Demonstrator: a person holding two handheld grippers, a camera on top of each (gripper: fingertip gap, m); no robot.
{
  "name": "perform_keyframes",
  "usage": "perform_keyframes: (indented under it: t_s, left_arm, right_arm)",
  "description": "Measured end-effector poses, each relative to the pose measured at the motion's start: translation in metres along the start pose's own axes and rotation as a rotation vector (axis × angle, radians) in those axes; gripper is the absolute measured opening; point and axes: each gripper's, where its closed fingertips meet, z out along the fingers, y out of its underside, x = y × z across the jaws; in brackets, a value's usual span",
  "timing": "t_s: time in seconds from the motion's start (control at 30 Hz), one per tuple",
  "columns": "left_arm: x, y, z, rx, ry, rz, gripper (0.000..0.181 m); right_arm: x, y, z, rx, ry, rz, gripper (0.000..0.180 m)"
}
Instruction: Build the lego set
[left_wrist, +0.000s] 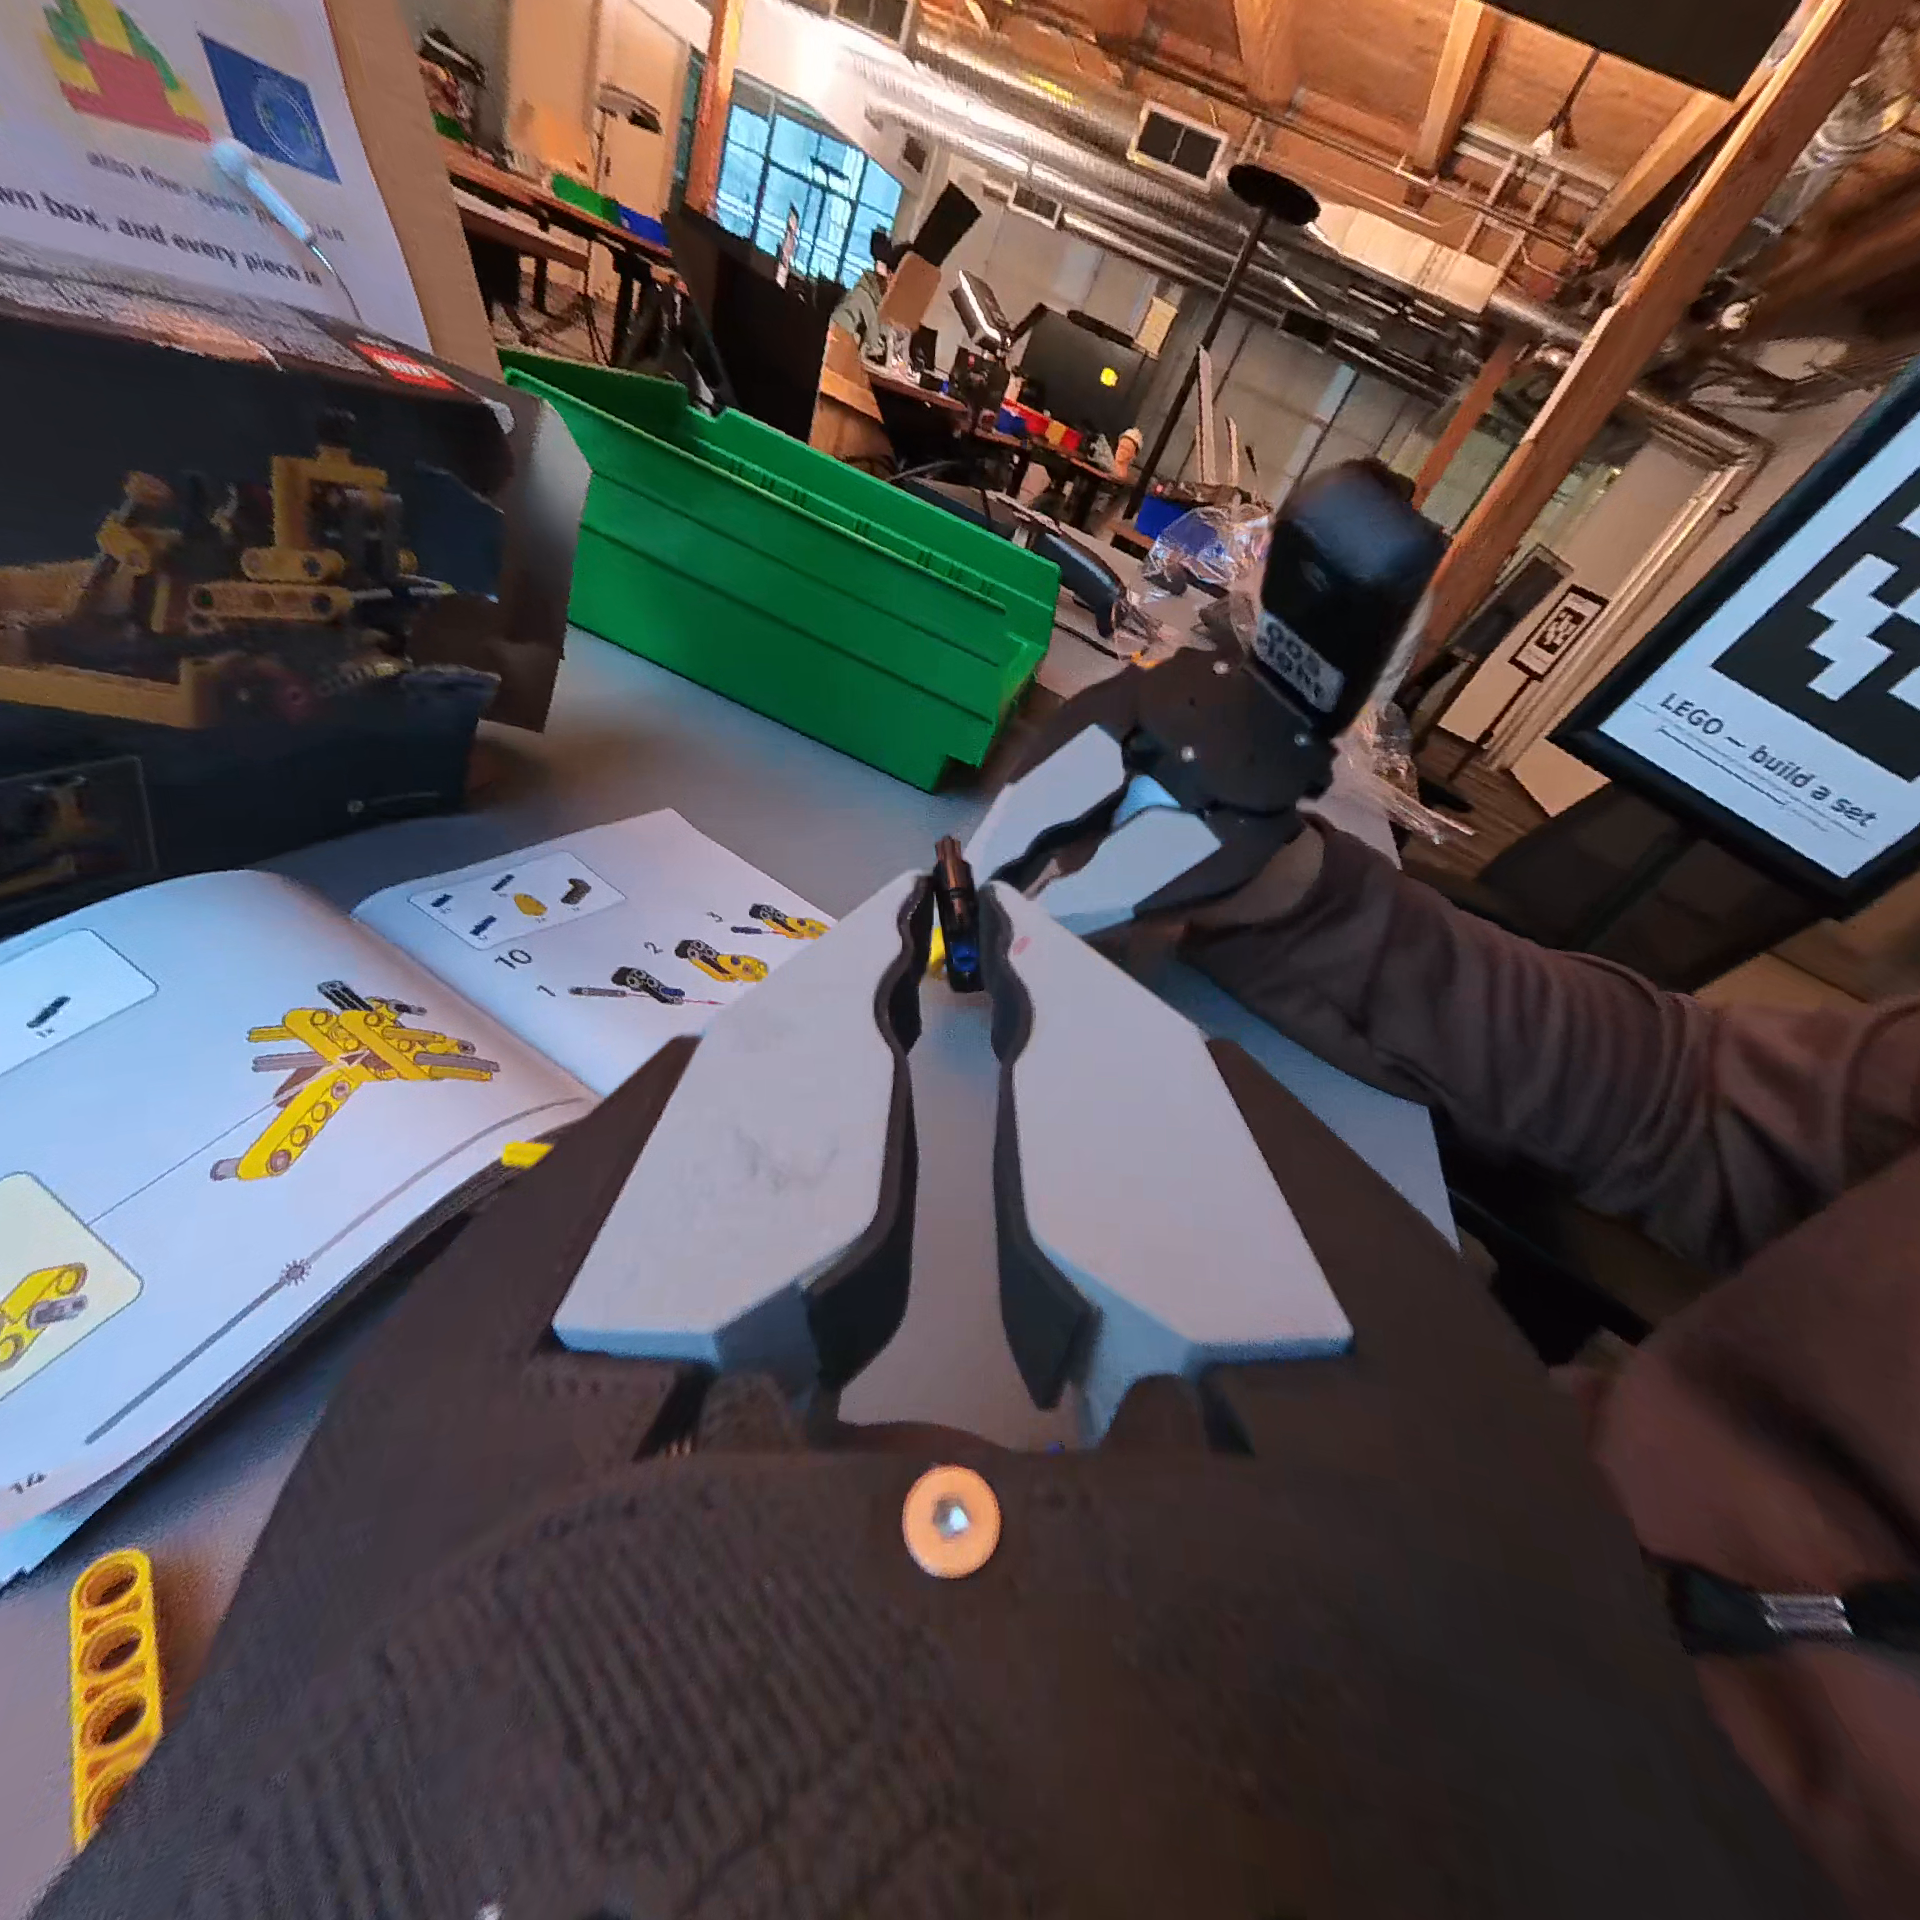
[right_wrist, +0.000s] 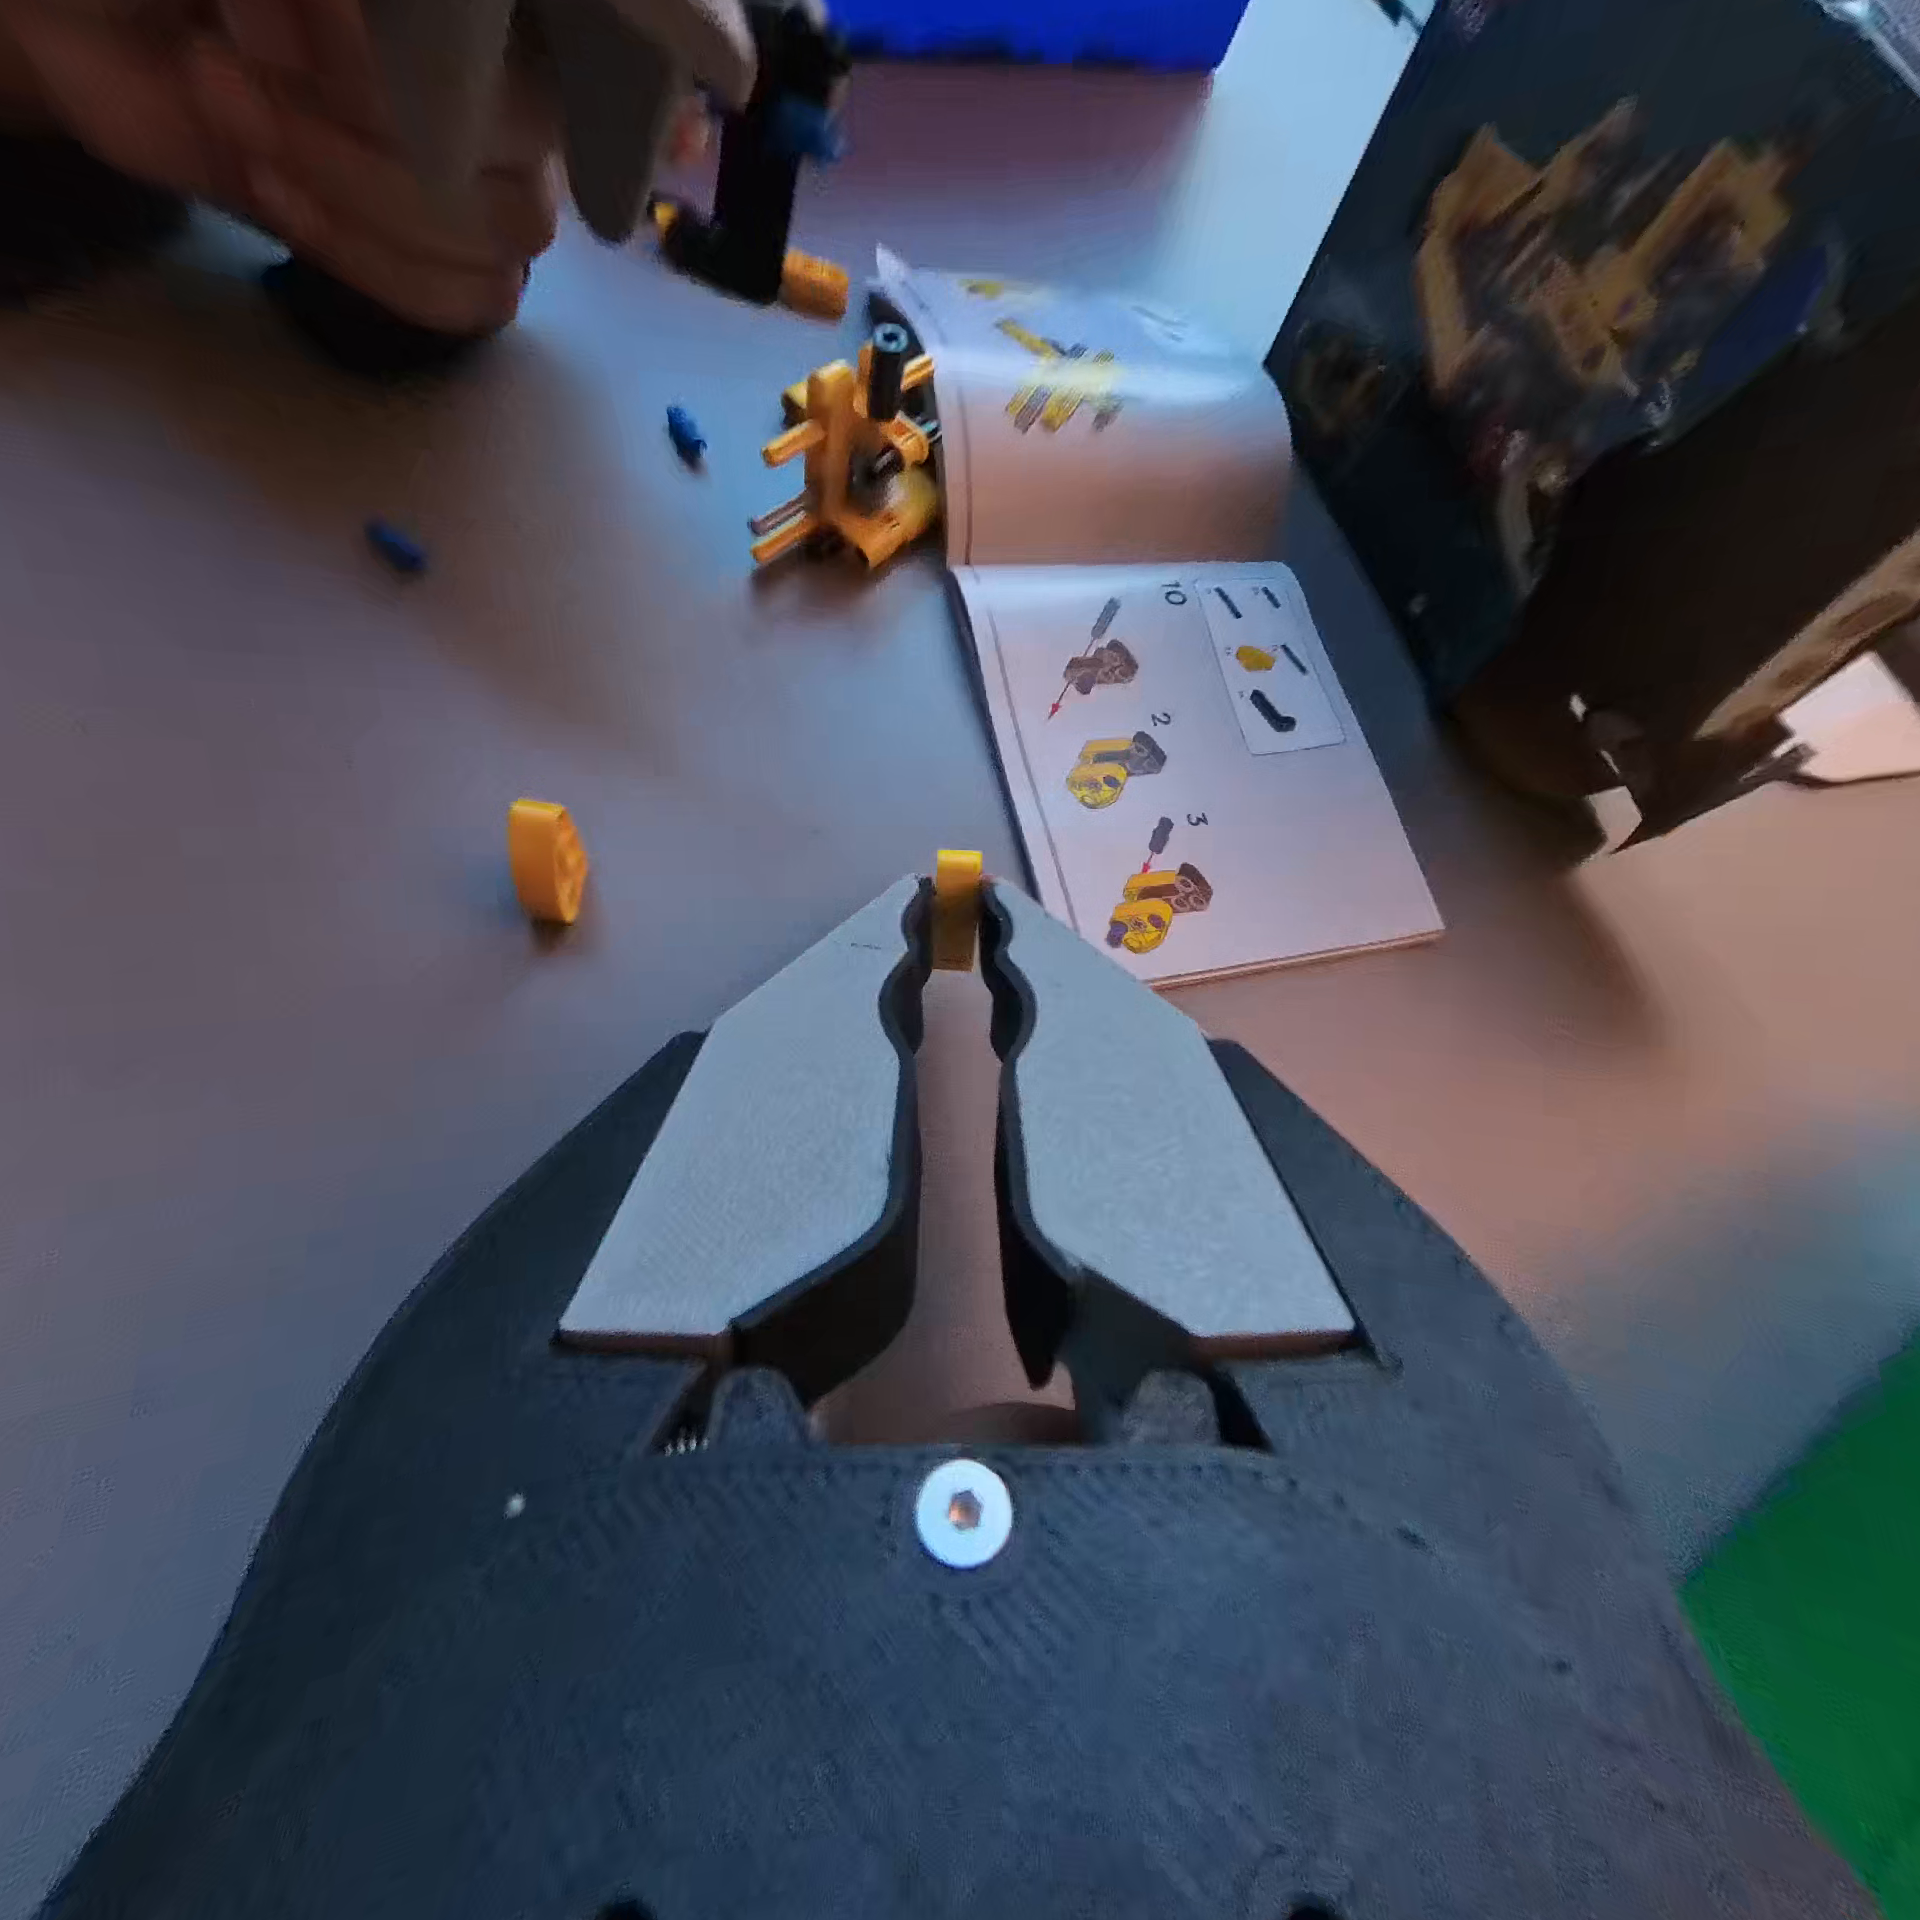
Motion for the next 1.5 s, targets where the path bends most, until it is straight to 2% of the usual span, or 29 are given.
perform_keyframes:
  t_s: [0.03, 0.13, 0.23, 0.27, 0.33, 0.4, 0.53, 0.73, 0.93, 1.03, 1.17, 1.2, 1.27, 1.4, 1.5]
  left_arm:
    - [0.001, 0.003, 0.001, -0.018, 0.004, -0.002, 0.005]
    - [0.002, 0.009, 0.004, -0.065, 0.005, 0.002, 0.005]
    - [0.005, 0.014, 0.006, -0.098, 0.013, 0.002, 0.006]
    - [0.005, 0.016, 0.007, -0.108, 0.019, -0.007, 0.006]
    - [0.006, 0.019, 0.007, -0.123, 0.027, -0.019, 0.006]
    - [0.006, 0.021, 0.007, -0.138, 0.02, -0.014, 0.006]
    - [0.013, 0.026, 0.006, -0.177, 0.047, 0.029, 0.005]
    - [0.015, 0.028, -0.001, -0.191, 0.088, 0.011, 0.005]
    - [0.029, 0.033, -0.004, -0.225, 0.169, 0.049, 0.005]
    - [0.032, 0.038, -0.003, -0.252, 0.177, 0.065, 0.006]
    - [0.031, 0.044, 0.0, -0.294, 0.169, 0.069, 0.005]
    - [0.03, 0.045, 0.001, -0.3, 0.164, 0.058, 0.005]
    - [0.027, 0.047, 0.001, -0.315, 0.162, -0.002, 0.005]
    - [0.025, 0.048, 0.0, -0.317, 0.198, -0.181, 0.005]
    - [0.024, 0.044, -0.001, -0.289, 0.213, -0.214, 0.005]
  right_arm:
    - [0.003, -0.003, -0.003, 0.028, -0.008, 0.048, 0.004]
    - [0.004, -0.008, -0.011, 0.092, -0.117, 0.246, 0.01]
    - [0.008, 0.002, -0.012, 0.059, -0.215, 0.434, 0.019]
    - [0.008, 0.004, -0.013, 0.05, -0.242, 0.477, 0.024]
    - [0.011, 0.006, -0.015, 0.056, -0.248, 0.504, 0.021]
    - [0.013, 0.006, -0.017, 0.057, -0.209, 0.456, 0.016]
    - [0.016, 0.016, -0.025, 0.011, -0.115, 0.34, 0.036]
    - [-0.019, -0.005, -0.043, 0.156, -0.166, 0.183, 0.032]
    - [-0.063, -0.007, -0.022, 0.056, -0.22, 0.141, 0.034]
    - [-0.067, -0.002, -0.008, -0.03, -0.158, 0.082, 0.032]
    - [-0.078, -0.003, 0.002, -0.066, -0.184, 0.041, 0.021]
    - [-0.08, -0.001, 0.004, -0.082, -0.194, 0.029, 0.014]
    - [-0.079, 0.0, 0.005, -0.089, -0.184, 0.009, 0.005]
    - [-0.067, -0.005, 0.006, -0.056, -0.145, 0.06, 0.004]
    - [-0.056, -0.006, 0.006, -0.044, -0.108, 0.118, 0.004]
